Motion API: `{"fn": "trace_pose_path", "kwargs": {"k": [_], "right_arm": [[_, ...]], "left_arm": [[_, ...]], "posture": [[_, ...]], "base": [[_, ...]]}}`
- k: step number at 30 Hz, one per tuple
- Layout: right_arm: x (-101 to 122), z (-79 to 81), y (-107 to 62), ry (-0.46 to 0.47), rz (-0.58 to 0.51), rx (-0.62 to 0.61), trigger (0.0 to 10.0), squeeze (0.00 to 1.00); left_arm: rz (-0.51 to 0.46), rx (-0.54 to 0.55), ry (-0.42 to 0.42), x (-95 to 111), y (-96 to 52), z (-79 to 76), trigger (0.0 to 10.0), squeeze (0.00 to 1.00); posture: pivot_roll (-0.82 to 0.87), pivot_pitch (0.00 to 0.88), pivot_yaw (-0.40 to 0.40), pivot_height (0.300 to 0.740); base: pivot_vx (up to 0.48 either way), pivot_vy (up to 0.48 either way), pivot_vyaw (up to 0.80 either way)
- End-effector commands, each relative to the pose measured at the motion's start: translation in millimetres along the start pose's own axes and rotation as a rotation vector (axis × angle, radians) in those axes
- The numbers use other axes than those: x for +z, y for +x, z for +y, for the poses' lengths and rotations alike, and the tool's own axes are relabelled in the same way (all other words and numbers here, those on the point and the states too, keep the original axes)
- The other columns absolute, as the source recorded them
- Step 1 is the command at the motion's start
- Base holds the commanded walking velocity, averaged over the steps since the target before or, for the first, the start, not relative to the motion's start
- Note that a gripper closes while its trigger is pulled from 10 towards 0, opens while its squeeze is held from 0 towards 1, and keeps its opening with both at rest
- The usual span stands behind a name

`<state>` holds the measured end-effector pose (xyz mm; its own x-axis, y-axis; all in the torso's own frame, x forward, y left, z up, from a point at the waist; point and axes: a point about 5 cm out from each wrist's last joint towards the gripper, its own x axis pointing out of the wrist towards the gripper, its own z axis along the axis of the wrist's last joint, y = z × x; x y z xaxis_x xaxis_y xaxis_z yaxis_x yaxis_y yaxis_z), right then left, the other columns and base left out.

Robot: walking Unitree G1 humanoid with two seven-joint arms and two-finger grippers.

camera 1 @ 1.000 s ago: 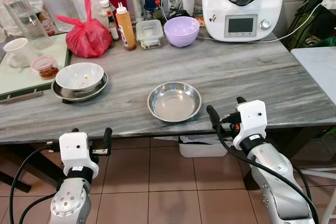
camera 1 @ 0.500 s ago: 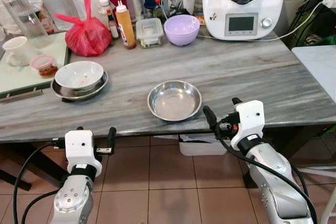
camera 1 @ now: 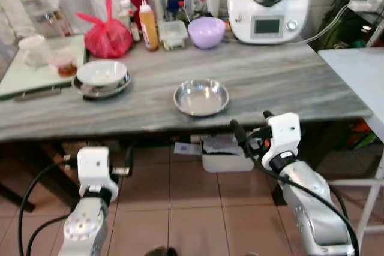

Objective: Setting the table

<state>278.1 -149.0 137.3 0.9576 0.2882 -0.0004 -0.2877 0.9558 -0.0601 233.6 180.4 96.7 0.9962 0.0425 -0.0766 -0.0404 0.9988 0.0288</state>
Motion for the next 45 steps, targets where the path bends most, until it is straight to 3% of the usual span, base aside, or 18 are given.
{"fn": "trace_pose_path", "kwargs": {"k": [1, 12, 20, 32, 45], "right_arm": [[2, 1.3, 3.2, 0.006, -0.001, 0.014, 10.0, 0.0], [2, 2.8, 6.2, -0.062, -0.001, -0.014, 10.0, 0.0], [2, 2.1, 7.1, -0.053, -0.015, -0.022, 10.0, 0.0], [1, 5.2, 8.3, -0.044, 0.0, -0.003, 10.0, 0.0], [0, 5.0, 8.0, -0.026, 0.007, 0.0, 10.0, 0.0]], "left_arm": [[0.048, 0.01, 0.001, -10, -3.9, 3.6, 10.0, 0.0], [0.028, -0.005, 0.019, -8, -2.2, 2.3, 10.0, 0.0], [0.006, -0.033, -0.019, -6, -1.7, 0.5, 10.0, 0.0], [-0.011, -0.074, -0.011, -2, 0.0, -6.3, 10.0, 0.0], [-0.009, -0.079, -0.014, -3, -0.7, -6.9, 10.0, 0.0]], "posture": [[-0.07, 0.039, 0.084, 0.74], [-0.07, 0.046, 0.083, 0.74], [-0.07, 0.047, 0.087, 0.74], [-0.07, 0.05, 0.091, 0.74], [-0.07, 0.054, 0.093, 0.74]], "base": [[-0.281, 0.0, 0.0], [-0.248, 0.0, 0.0], [0.0, 0.0, 0.0], [0.0, 0.0, 0.0], [0.0, -0.331, 0.0]]}}
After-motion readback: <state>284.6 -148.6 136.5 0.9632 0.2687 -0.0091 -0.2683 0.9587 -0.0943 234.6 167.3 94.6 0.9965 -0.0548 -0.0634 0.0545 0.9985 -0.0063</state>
